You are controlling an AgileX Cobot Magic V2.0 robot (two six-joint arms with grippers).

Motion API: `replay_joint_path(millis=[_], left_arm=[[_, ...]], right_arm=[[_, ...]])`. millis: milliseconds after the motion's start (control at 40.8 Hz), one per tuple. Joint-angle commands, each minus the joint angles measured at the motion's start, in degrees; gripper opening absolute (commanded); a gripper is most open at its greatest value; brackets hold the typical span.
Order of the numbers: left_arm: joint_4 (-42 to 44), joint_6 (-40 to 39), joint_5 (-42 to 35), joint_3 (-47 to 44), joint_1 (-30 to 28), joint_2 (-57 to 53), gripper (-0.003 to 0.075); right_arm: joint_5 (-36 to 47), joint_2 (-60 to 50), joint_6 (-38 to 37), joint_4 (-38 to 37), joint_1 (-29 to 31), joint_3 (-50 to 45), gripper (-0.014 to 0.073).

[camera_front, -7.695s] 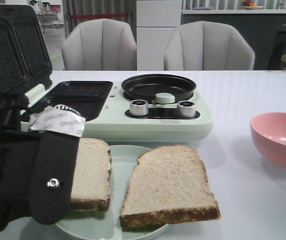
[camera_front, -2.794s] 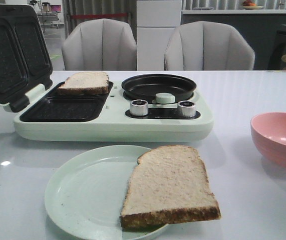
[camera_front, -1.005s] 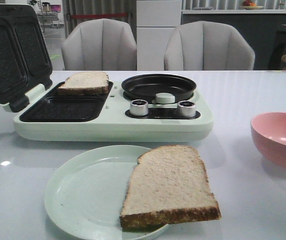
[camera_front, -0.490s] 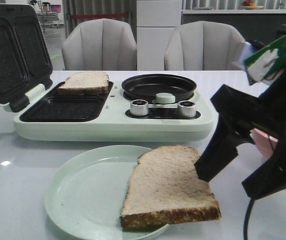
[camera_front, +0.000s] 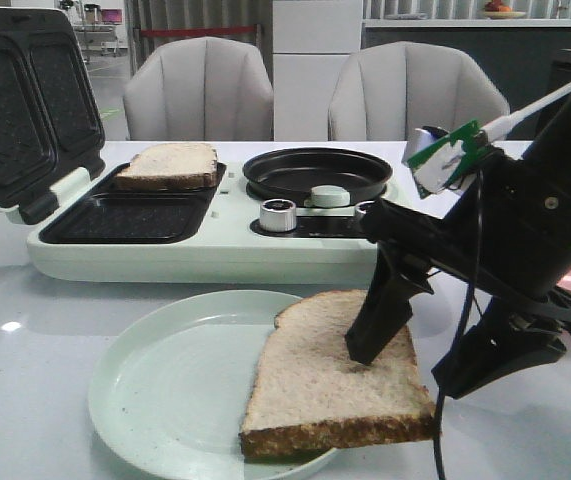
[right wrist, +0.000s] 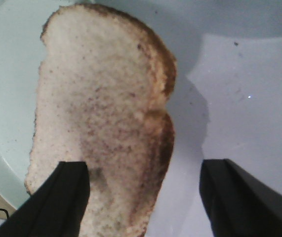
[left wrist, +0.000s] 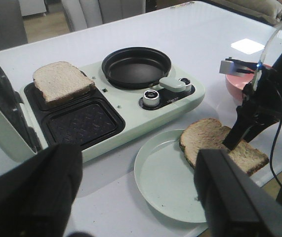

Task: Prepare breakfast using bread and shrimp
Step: 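Grasp the second bread slice on the plate with the right gripper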

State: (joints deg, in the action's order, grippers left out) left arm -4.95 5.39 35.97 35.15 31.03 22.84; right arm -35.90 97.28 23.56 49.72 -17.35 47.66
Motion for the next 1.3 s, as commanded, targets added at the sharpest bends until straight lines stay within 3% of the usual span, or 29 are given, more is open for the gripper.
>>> replay_joint_path(millis=[0, 392, 637, 760, 1274], left_arm=[[-0.7, 0.0, -4.6, 1.6, 0.0, 0.3, 0.0531], [-0.7, 0.0, -4.6, 1.6, 0.0, 0.3, 0.0531], [-0.7, 0.0, -4.6, 1.6, 0.0, 0.3, 0.0531], [-0.7, 0.0, -4.6, 1.6, 0.0, 0.3, 0.0531], [-0.7, 0.0, -4.6, 1.6, 0.0, 0.3, 0.0531]], right_arm=[[-1.8, -1.0, 1.2, 2.0, 0.0, 2.8, 0.0571], [-4.8, 2.0, 2.0, 2.3, 0.0, 4.8, 0.0545], [-6.0, 1.8, 2.5, 2.3, 0.0, 4.8, 0.0226], [-6.8, 0.7, 3.3, 2.3, 0.0, 4.8, 0.0146], [-6.7, -12.9, 3.9, 2.3, 0.0, 4.8, 0.0119]])
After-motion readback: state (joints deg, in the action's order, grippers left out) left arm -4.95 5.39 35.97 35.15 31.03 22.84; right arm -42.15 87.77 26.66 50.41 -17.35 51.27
